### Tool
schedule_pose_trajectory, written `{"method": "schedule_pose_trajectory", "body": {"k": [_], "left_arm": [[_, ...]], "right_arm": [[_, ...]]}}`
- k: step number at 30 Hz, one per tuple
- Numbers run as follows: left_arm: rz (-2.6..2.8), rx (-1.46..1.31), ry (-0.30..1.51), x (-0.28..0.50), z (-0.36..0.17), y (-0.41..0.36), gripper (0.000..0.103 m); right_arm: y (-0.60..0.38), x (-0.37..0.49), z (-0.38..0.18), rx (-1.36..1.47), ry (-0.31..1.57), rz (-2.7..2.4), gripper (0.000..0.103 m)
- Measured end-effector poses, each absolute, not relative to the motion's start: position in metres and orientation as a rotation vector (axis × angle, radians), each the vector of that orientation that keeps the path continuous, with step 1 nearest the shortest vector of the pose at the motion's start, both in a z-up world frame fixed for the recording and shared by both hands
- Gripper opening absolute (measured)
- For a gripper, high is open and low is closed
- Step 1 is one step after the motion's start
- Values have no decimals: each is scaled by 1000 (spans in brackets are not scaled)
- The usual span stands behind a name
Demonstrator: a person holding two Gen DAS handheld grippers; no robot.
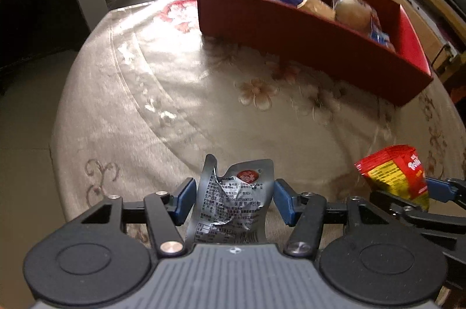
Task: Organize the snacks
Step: 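Carry the silver packet and Trolli bag over the red box with both grippers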
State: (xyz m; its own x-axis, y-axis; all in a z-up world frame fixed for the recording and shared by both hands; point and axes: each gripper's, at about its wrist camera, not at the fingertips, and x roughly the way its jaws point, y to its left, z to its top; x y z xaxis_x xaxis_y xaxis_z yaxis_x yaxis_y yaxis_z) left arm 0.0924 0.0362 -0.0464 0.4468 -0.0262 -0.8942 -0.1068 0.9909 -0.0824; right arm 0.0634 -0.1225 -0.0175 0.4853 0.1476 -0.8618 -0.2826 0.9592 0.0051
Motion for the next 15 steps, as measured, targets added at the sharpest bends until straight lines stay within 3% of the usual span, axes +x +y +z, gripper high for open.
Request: {"method": "schedule_pose_trajectory", "body": {"k": [7, 11, 15], "left_arm": [[55, -108, 1114, 92, -54, 31, 64], [48, -73, 1112, 92, -57, 27, 74], [57, -50, 1101, 90, -58, 24, 75]], "right_arm": [[-114, 65, -31, -200, 1081, 261, 64], [-114, 68, -35, -200, 1092, 263, 78], [-116, 69, -42, -215, 1105, 257, 82]]}}
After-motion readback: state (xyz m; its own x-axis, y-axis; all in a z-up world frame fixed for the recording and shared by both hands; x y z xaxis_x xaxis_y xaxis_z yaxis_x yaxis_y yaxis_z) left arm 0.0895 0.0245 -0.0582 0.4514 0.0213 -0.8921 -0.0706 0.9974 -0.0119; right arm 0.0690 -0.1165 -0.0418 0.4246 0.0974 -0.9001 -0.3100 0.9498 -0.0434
